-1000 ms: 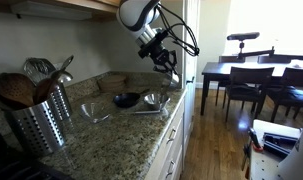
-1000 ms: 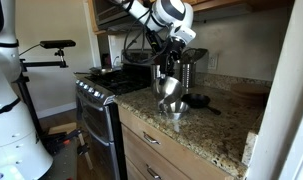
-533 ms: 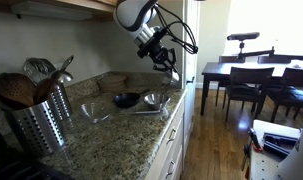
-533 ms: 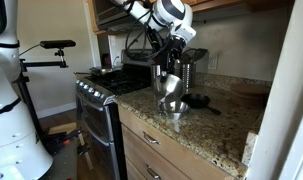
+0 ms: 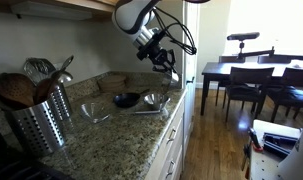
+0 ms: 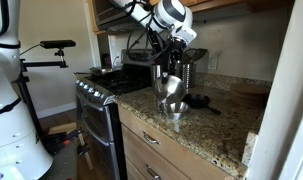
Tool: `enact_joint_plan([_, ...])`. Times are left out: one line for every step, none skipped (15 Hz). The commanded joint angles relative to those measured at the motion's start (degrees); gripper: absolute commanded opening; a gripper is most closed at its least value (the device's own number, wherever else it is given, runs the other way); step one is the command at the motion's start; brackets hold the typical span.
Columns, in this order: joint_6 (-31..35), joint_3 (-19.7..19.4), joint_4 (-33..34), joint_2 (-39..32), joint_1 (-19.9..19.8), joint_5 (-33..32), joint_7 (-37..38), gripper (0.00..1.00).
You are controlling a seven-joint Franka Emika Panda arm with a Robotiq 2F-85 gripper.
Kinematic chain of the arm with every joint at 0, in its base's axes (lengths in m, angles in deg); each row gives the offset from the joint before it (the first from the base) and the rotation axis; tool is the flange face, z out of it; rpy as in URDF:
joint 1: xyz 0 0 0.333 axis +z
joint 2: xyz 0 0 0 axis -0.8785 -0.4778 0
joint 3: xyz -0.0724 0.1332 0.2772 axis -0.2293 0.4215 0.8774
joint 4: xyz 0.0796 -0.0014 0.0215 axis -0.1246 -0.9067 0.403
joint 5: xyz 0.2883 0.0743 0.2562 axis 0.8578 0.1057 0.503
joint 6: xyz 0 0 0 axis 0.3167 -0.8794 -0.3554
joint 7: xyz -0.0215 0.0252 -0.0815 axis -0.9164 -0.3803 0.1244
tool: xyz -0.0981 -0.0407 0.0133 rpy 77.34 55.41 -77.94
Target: Pour the contents in the bowl on the left into the bowl on the right
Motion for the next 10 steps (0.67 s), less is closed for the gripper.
enact_joint_plan([-3.0, -0.5, 2.8, -1.6, 0.8, -1.2, -0.1, 0.08])
enact_joint_plan([-3.2, -0.6, 3.3, -1.9, 0.8, -1.3, -0.2, 0.08])
enact_joint_plan([-3.3, -0.6, 3.7, -2.3, 0.8, -1.5, -0.3, 0.08])
enact_joint_plan([-3.8, -0.7, 4.4, -2.7, 0.9, -1.9, -0.3, 0.08])
enact_joint_plan([-4.1, -0.8, 4.9, -3.1, 0.9, -2.2, -0.4, 0.08])
enact_joint_plan([-4.5, -0.8, 5.4, -3.5, 1.0, -2.6, -0.5, 0.08])
enact_joint_plan([-5.0, -0.9, 6.0, -3.8, 1.0, -2.9, -0.6, 0.08])
enact_joint_plan([-5.4, -0.9, 6.6, -4.2, 1.1, -3.3, -0.7, 0.08])
enact_joint_plan([-5.8, -0.9, 7.0, -4.6, 1.2, -3.5, -0.8, 0.08])
enact_joint_plan([-6.0, -0.9, 7.4, -4.9, 1.2, -3.7, -0.8, 0.08])
